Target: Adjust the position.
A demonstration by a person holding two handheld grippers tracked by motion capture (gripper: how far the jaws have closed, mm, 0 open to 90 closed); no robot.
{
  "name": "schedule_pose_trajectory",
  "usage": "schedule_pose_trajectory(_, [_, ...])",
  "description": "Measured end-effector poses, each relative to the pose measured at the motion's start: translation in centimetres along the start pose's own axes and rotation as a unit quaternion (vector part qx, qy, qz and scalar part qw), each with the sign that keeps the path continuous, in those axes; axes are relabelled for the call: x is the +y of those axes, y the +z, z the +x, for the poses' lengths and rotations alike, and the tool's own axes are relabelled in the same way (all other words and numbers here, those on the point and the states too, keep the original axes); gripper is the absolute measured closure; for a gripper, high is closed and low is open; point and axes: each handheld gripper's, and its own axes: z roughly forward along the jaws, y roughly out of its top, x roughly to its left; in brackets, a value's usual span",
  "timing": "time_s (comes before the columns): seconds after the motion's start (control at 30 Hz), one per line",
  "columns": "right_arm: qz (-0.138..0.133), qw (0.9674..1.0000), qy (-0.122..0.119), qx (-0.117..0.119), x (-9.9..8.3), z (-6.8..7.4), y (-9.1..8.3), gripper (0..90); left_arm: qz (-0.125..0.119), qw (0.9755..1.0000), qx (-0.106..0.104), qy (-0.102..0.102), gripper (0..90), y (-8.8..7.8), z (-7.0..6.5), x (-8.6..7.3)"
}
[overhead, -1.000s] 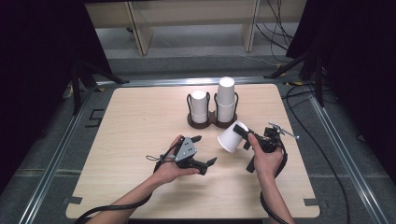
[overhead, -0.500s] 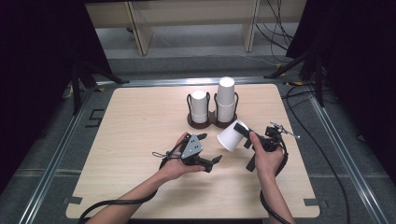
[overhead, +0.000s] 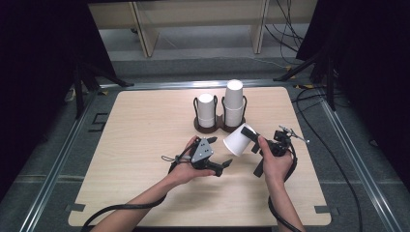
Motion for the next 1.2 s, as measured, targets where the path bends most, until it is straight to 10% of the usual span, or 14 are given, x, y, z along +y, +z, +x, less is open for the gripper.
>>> schedule_pose_trajectory(1.2, [0.008, 0.9998, 0.017, 0.001, 0.0, 0.2, 0.2, 35.6, -0.020, 0.9988, -0.019, -0.042, 4.9, 2.5, -0.2, 0.5])
